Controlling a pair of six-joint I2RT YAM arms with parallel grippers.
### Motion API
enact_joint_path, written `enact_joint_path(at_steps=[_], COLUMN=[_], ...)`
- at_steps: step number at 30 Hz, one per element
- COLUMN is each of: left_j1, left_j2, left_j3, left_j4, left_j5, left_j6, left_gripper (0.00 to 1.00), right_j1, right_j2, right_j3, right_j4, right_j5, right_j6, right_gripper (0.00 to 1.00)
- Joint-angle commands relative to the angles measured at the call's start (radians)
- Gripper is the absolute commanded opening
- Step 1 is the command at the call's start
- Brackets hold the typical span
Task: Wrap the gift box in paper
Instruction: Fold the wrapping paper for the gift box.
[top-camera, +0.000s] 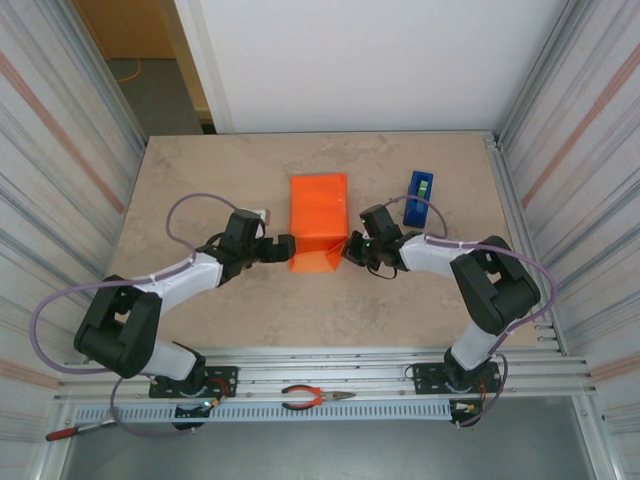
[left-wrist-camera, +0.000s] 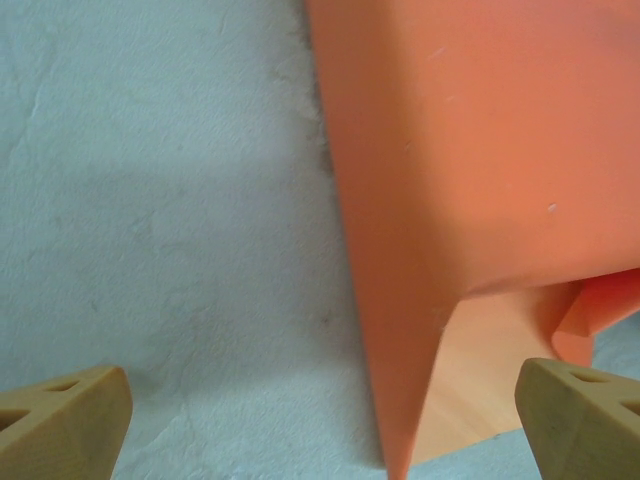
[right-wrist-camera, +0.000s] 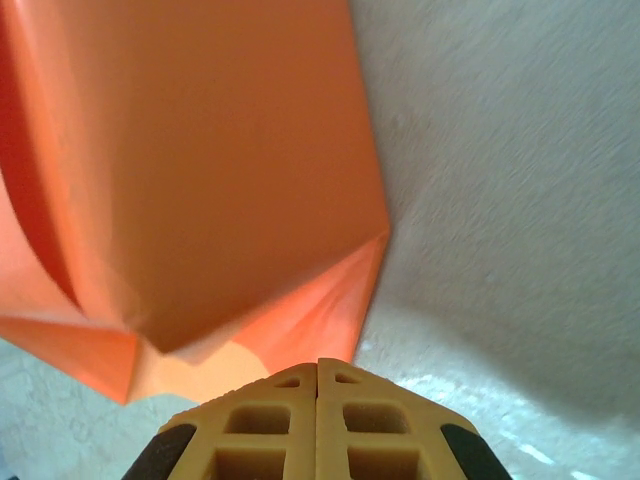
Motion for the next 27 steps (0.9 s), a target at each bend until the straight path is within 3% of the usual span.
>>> enact_joint_path(at_steps=[1, 12, 17, 22, 27], left_j1=[0.012, 0.037, 0.047, 0.047, 0.044], left_j2=[-0.049, -0.037, -0.028, -0.014, 0.014], left_j3=[-0.023, -0.020, -0.026, -0.042, -0.044], left_j4=[0.009, -0.025, -0.001, 0.049, 0.097], left_j5=[-0.031, 0.022, 0.072, 0.138, 0.218], left_j6=[-0.052, -0.083, -0.079, -0.068, -0.057], left_gripper=[0.99, 0.94, 0.84, 0.68, 0.64], right_j1=[0.021, 0.046, 0.045, 0.045, 0.045], right_j2=[0.024, 0.135, 0.140, 0.131, 0.131], right_j3=[0.002, 0.062, 0.031, 0.007, 0.003], right_j4=[0.023, 0.057, 0.076, 0.074, 0.073], right_j5=[-0.005, -0.004, -0.009, -0.005, -0.005], right_j6=[0.029, 0.045, 0.054, 0.055, 0.055], right_gripper=[0.00, 0.00, 0.00, 0.00, 0.00])
